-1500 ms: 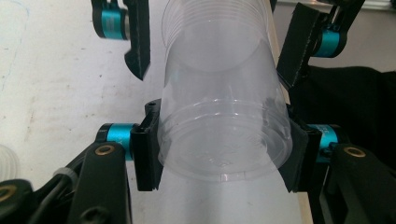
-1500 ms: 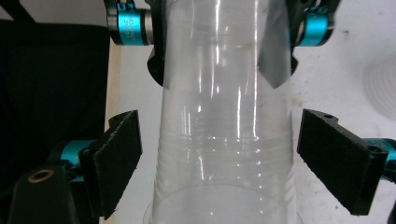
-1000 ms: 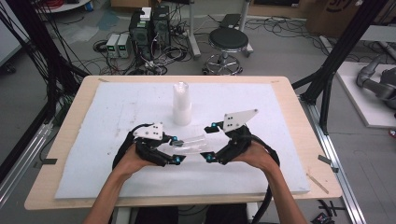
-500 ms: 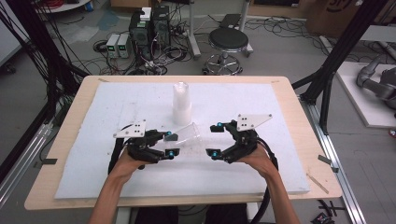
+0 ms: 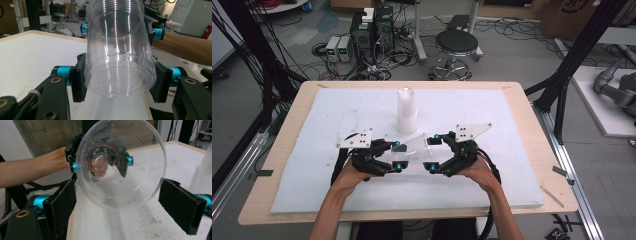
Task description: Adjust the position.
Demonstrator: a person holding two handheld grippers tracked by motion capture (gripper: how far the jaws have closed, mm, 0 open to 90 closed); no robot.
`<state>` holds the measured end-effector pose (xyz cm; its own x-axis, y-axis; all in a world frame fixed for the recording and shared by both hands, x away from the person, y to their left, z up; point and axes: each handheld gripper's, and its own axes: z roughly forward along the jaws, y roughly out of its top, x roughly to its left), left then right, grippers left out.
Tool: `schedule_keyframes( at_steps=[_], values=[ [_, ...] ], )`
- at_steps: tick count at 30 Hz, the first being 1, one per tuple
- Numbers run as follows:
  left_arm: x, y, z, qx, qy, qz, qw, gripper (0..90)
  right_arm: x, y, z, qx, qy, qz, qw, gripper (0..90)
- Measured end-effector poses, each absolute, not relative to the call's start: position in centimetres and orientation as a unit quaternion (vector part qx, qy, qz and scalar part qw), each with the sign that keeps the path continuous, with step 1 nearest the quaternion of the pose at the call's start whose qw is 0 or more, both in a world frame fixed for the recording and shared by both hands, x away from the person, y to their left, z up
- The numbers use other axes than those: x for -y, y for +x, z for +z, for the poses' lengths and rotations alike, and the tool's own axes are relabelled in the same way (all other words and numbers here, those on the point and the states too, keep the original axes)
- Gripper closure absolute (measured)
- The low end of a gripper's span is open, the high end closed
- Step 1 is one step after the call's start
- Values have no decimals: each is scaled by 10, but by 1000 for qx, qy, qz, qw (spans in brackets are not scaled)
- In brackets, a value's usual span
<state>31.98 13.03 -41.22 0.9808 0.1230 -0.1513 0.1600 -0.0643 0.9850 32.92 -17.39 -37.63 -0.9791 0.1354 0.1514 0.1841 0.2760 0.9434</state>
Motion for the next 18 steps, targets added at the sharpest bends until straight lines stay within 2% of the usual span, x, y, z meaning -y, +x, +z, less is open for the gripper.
schedule_keyframes(
  at_steps=[18],
  values=[
    [-123, 319, -409, -78, 732, -13, 676, 418, 161, 331, -377, 792, -82, -603, 47, 162]
  ],
)
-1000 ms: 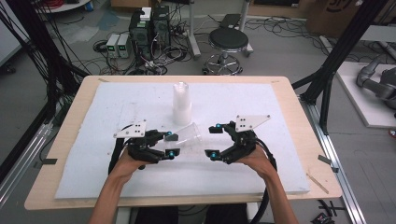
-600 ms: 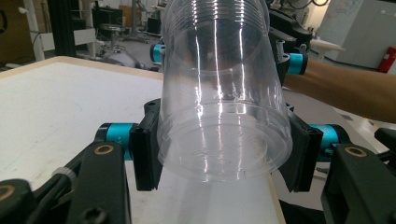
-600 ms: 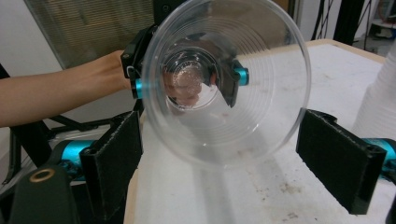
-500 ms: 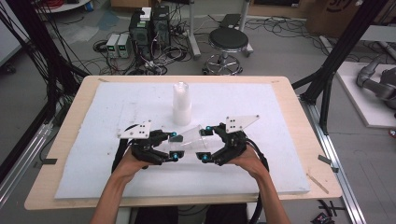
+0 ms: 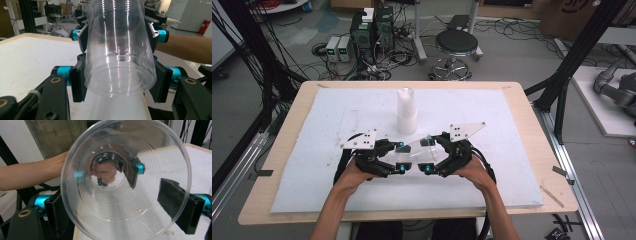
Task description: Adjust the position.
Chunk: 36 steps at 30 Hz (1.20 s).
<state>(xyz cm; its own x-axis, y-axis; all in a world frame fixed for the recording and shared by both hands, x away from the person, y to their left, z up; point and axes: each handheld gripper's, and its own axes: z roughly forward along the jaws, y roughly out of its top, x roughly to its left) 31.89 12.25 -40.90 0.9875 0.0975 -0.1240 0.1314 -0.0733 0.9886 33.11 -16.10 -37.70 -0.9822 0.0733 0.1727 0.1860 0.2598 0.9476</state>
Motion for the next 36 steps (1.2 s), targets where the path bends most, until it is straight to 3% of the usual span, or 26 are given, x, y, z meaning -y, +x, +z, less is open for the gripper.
schedule_keyframes(
  at_steps=[6, 14, 17, 25, 26, 27, 28, 36],
  values=[
    [-121, 318, -408, -72, 736, -12, 673, 418, 163, 332, -376, 786, -83, -610, 52, 220],
    [-118, 318, -408, -68, 739, -14, 670, 418, 163, 332, -377, 787, -79, -609, 64, 226],
    [-117, 318, -409, -64, 741, -14, 668, 418, 162, 332, -377, 787, -72, -610, 65, 282],
    [-117, 318, -408, -61, 744, -13, 665, 410, 162, 332, -377, 787, -66, -609, 68, 326],
    [-115, 317, -408, -70, 742, -9, 666, 360, 162, 332, -377, 787, -66, -609, 67, 326],
    [-114, 318, -408, -82, 740, -16, 668, 153, 162, 332, -377, 788, -66, -608, 65, 326],
    [-115, 318, -407, -90, 736, -25, 671, 17, 162, 332, -377, 789, -67, -608, 64, 326],
    [-118, 316, -404, -85, 751, 0, 655, 18, 164, 332, -376, 791, -74, -605, 59, 325]
  ],
)
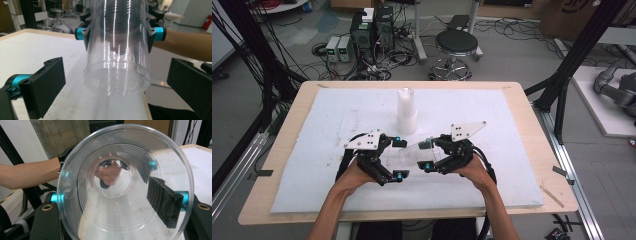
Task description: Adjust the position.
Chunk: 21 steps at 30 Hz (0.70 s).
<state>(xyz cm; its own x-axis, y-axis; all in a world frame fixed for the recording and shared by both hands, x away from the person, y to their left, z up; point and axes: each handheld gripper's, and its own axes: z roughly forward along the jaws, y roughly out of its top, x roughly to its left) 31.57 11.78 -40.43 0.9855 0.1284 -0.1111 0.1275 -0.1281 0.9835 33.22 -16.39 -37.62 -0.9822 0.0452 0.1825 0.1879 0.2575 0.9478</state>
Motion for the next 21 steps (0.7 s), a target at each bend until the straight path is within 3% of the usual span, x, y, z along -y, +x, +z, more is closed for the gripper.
schedule_keyframes(
  at_steps=[3, 7, 16, 21],
  values=[
    [-122, 314, -404, -105, 767, 34, 632, 19, 166, 332, -375, 793, -81, -602, 52, 324],
    [-140, 312, -412, -177, 792, 95, 576, 19, 172, 334, -371, 801, -109, -587, 31, 324],
    [-186, 301, -437, -293, 774, 159, 538, 19, 187, 351, -356, 851, -208, -482, -25, 327],
    [-195, 297, -440, -307, 763, 189, 536, 19, 187, 360, -348, 885, -234, -401, -50, 329]
  ],
)
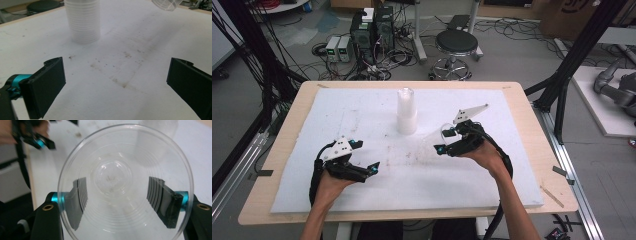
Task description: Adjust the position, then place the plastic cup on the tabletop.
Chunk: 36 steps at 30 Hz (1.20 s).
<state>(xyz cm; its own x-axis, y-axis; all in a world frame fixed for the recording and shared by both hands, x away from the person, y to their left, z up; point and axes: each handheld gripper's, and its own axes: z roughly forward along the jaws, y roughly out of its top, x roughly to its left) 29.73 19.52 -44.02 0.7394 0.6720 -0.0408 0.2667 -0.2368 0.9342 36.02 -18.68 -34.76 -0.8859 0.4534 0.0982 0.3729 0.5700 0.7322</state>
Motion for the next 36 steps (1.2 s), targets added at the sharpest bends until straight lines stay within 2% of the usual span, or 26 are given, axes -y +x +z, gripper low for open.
schedule_keyframes(
  at_steps=[3, 9, 36],
  values=[
    [-199, 296, -446, -315, 763, 206, 525, 19, 183, 365, -344, -901, 249, 349, 61, 329],
    [-206, 293, -462, -335, 751, 206, 531, 19, 176, 374, -341, -916, 271, 290, 67, 329],
    [-209, 293, -467, -339, 742, 205, 540, 19, 167, 376, -347, -922, 271, 269, 64, 329]
  ],
)
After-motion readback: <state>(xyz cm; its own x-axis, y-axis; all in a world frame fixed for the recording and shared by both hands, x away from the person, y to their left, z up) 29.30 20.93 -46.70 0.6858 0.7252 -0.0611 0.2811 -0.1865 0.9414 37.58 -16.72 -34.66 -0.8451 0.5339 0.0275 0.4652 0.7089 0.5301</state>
